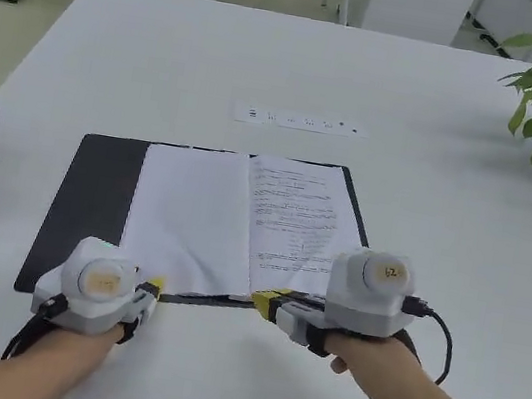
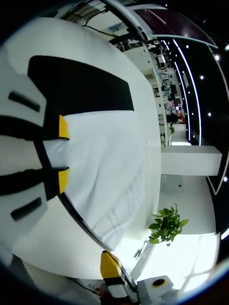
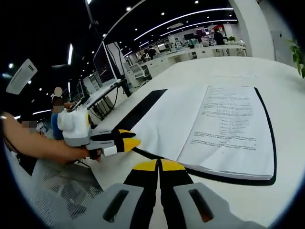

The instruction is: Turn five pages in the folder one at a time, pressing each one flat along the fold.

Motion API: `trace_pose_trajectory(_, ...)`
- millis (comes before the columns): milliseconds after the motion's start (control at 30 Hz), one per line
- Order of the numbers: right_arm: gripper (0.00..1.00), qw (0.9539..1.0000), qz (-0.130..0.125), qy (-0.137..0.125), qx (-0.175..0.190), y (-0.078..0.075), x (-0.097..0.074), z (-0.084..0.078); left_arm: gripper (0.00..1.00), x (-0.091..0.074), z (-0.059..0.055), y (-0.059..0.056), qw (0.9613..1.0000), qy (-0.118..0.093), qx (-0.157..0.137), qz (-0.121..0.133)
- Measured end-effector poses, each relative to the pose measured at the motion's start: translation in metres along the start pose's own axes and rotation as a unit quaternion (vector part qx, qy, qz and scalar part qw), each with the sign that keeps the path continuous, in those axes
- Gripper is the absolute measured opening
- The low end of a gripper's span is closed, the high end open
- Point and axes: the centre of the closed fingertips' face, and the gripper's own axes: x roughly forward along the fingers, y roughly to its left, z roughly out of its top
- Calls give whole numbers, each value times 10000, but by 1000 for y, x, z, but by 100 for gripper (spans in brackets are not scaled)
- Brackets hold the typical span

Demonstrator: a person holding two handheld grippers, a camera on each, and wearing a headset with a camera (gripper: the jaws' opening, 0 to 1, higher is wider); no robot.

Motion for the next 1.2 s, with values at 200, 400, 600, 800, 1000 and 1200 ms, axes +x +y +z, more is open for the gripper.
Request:
trace_pose_trajectory(200,0,9989,-279,-377,19,1,-31,19,31,-2,0,-7,9990,381,-215,-90)
trace_pose_trajectory(400,0,9899,-765,-1027,610,-15,-70,46,38,-23,13,-14,9979,415,-431,-252)
trace_pose_trajectory(600,0,9828,-1127,-1361,543,-29,-103,63,47,-55,39,-7,9964,279,-771,-198)
trace_pose_trajectory(800,2,9751,-1361,-1697,437,-35,-128,69,55,-92,64,1,9960,-1,-884,-130)
trace_pose_trajectory(1000,32,9671,-1768,-1816,196,-52,-145,68,65,-125,80,14,9981,-318,-492,176)
trace_pose_trajectory(1200,57,9632,-2005,-1784,119,-64,-155,65,80,-144,79,22,9970,-458,-529,317)
